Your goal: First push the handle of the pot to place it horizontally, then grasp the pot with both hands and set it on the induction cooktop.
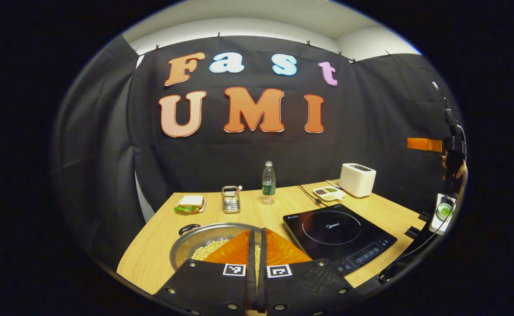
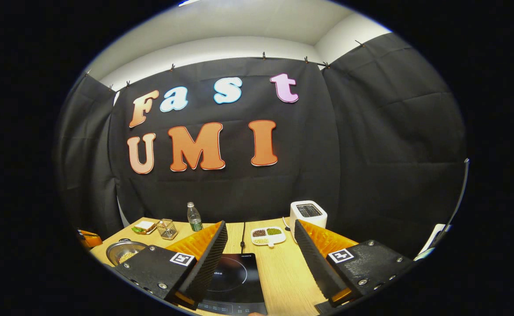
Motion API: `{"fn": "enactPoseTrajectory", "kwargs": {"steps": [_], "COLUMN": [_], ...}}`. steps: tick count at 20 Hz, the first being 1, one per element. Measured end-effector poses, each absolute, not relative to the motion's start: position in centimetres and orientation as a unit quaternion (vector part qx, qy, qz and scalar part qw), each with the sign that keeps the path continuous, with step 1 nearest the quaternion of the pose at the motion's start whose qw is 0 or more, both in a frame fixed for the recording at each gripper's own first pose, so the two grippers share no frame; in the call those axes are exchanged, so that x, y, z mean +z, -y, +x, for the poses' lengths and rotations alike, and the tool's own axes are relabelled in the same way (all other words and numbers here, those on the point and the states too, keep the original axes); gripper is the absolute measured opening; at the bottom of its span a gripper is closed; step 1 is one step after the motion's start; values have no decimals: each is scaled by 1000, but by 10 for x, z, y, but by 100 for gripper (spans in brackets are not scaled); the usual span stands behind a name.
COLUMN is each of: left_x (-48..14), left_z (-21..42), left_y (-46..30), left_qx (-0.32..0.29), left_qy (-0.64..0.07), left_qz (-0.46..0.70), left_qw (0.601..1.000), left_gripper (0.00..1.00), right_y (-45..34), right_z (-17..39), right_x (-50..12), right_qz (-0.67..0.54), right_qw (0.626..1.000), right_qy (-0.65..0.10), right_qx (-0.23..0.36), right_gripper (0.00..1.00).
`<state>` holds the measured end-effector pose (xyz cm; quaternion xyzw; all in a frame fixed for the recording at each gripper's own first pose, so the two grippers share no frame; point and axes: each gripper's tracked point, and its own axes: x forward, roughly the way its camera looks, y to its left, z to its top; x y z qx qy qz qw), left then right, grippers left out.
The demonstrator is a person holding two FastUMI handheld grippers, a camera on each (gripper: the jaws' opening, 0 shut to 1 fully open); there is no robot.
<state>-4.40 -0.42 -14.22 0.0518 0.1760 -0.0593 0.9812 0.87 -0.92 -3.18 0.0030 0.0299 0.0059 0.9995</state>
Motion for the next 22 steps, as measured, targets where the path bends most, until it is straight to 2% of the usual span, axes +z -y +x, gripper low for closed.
{"fn": "enactPoseTrajectory", "kwargs": {"steps": [1, 2, 7, 8, 9, 10, 13, 14, 15, 16, 17, 18, 22], "left_x": [-150, -157, -194, -200, -208, -214, -234, -239, -245, -252, -258, -265, -286], "left_z": [-50, -56, -80, -84, -88, -90, -96, -100, -103, -106, -108, -109, -116], "left_y": [1, 0, -6, -6, -5, -4, 0, 2, 4, 5, 5, 4, 6], "left_qx": [-58, -58, -56, -57, -60, -64, -69, -72, -75, -77, -77, -75, -76], "left_qy": [-186, -196, -245, -255, -265, -275, -296, -302, -309, -317, -324, -330, -354], "left_qz": [56, 59, 62, 62, 60, 57, 51, 48, 45, 42, 42, 40, 30], "left_qw": [979, 977, 966, 963, 960, 958, 951, 949, 947, 944, 942, 940, 932], "left_gripper": [3, 3, 3, 3, 3, 3, 3, 3, 3, 3, 3, 3, 2], "right_y": [9, 9, 8, 8, 9, 8, 8, 8, 7, 8, 9, 11, 12], "right_z": [9, 9, 12, 12, 12, 13, 15, 15, 15, 15, 15, 15, 15], "right_x": [-33, -34, -42, -43, -44, -46, -52, -54, -56, -58, -59, -60, -66], "right_qz": [4, 4, 4, 4, 4, 5, 9, 10, 10, 11, 11, 12, 16], "right_qw": [999, 999, 999, 999, 999, 999, 999, 998, 998, 998, 998, 998, 998], "right_qy": [-31, -33, -42, -44, -45, -46, -52, -55, -57, -60, -61, -63, -68], "right_qx": [7, 7, 8, 7, 7, 7, 8, 9, 10, 10, 9, 7, 7], "right_gripper": [100, 95, 95, 100, 100, 95, 95, 100, 100, 95, 100, 95, 95]}}
